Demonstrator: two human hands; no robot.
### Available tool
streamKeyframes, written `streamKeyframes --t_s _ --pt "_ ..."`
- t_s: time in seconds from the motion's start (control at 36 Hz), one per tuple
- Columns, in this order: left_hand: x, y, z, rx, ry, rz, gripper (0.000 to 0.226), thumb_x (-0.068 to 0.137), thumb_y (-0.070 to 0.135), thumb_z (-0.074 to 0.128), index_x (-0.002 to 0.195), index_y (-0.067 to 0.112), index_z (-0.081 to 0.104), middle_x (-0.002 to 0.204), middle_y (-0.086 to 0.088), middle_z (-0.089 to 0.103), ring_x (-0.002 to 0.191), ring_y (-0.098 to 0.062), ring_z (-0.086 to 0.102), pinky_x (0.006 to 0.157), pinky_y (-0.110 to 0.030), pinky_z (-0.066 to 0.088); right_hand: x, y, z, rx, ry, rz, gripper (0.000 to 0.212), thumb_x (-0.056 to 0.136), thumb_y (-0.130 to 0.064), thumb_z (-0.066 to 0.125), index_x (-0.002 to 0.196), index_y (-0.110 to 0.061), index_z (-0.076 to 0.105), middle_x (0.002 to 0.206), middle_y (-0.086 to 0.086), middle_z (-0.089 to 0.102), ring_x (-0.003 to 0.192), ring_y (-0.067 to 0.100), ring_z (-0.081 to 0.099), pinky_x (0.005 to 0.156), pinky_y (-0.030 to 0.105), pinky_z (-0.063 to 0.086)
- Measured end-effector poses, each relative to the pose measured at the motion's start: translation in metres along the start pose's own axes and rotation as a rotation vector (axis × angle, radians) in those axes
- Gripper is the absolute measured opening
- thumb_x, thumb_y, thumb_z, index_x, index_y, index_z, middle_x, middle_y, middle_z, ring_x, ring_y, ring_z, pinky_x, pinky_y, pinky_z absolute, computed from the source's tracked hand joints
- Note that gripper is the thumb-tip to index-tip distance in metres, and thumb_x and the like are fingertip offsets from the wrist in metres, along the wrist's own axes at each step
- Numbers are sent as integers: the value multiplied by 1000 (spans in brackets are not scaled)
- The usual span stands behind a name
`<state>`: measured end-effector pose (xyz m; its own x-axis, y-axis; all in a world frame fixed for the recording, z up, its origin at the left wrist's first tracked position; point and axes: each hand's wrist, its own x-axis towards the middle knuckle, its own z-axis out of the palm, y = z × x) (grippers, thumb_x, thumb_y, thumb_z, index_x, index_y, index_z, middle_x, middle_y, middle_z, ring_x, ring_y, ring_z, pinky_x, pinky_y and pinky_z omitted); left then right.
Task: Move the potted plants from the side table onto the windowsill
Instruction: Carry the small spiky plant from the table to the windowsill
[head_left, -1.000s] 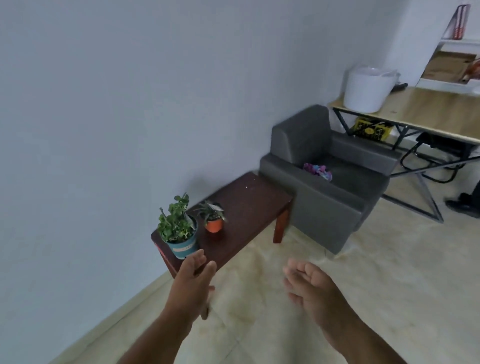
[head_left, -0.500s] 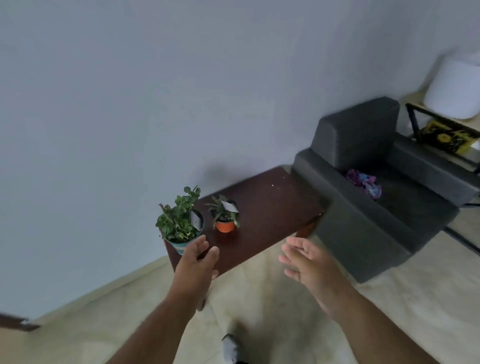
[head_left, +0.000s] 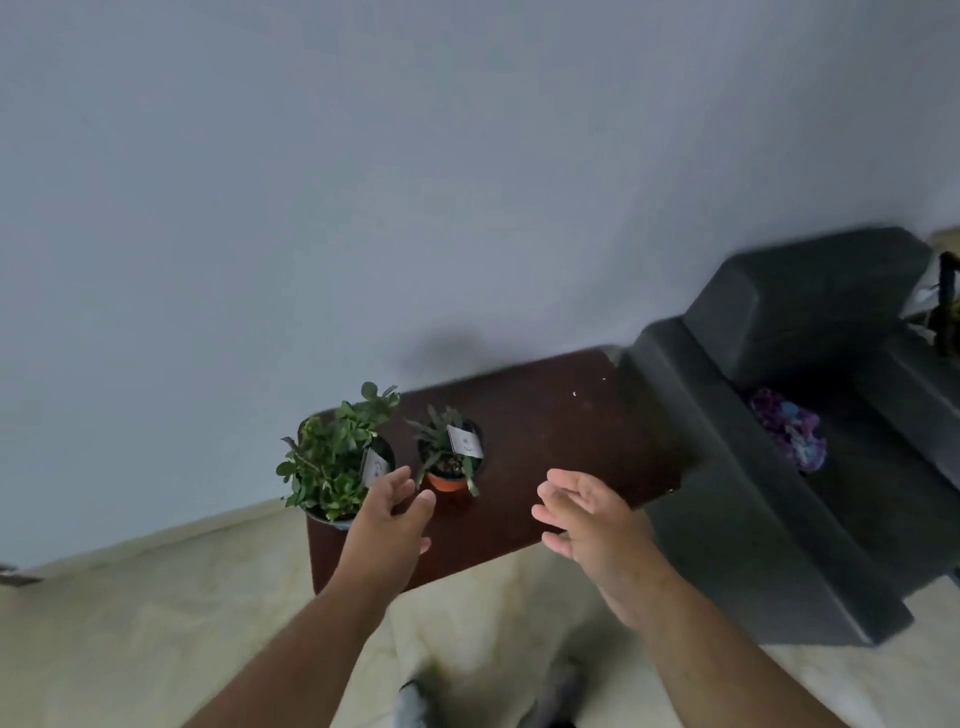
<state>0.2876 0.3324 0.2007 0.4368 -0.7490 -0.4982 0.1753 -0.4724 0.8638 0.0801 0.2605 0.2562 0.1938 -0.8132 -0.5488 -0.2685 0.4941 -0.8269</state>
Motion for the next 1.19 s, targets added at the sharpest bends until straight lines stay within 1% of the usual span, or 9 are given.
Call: streamKeyframes --t_s 0.42,0.53,0.61,0.67,0.75,0.78,0.92,1.08,1.19 --pt "109 -41 69 13 226 -233 53 96 28 62 146 26 43 138 5 53 115 -16 61 71 -25 55 195 36 8 -177 -235 122 41 102 -31 58 141 -17 52 124 -7 61 114 10 65 99 35 55" --pt "144 -66 81 12 273 -327 54 95 34 62 145 28 43 137 8 54 110 -13 63 83 -34 58 248 50 10 -225 -273 150 42 102 -29 58 142 -17 51 130 -1 61 114 11 64 95 33 55" --pt "166 -88 91 1 302 -398 54 94 37 63 144 26 45 134 5 57 105 -13 65 88 -41 59 291 61 14 -285 -285 151 43 101 -31 60 141 -18 52 137 1 60 121 16 62 105 40 52" --pt "177 -100 97 -19 313 -443 47 94 36 63 138 25 50 126 5 62 95 -14 68 82 -40 61 315 68 19 -330 -287 139 44 100 -33 60 142 -20 53 139 0 60 124 17 60 110 45 49" --pt "188 -110 105 -30 346 -466 7 93 36 63 99 34 59 98 7 69 87 -19 70 86 -50 60 338 74 25 -382 -294 128 45 101 -31 58 144 -19 51 138 -2 58 124 16 58 110 44 49" --pt "193 -113 107 -44 360 -465 6 94 36 62 91 35 57 94 7 69 86 -20 71 86 -51 60 346 75 28 -398 -300 126 45 102 -30 57 145 -19 51 137 -3 57 124 16 57 109 43 50" --pt "214 -127 114 -134 374 -461 5 95 38 59 97 34 59 93 3 72 85 -20 73 82 -52 61 372 83 41 -511 -354 97 38 103 -26 55 141 -21 59 141 -1 58 129 17 56 111 44 48" --pt "218 -127 118 -205 396 -444 5 96 31 60 96 28 64 92 -3 76 90 -27 75 82 -53 61 370 83 48 -473 -338 123 31 105 -20 53 134 -18 65 123 -2 65 101 10 64 85 36 61" --pt "207 -117 118 -195 380 -415 5 94 35 61 92 35 66 92 -2 77 91 -29 75 84 -54 60 362 71 41 -440 -323 139 32 104 -20 55 135 -15 65 128 6 66 106 17 67 82 39 64"
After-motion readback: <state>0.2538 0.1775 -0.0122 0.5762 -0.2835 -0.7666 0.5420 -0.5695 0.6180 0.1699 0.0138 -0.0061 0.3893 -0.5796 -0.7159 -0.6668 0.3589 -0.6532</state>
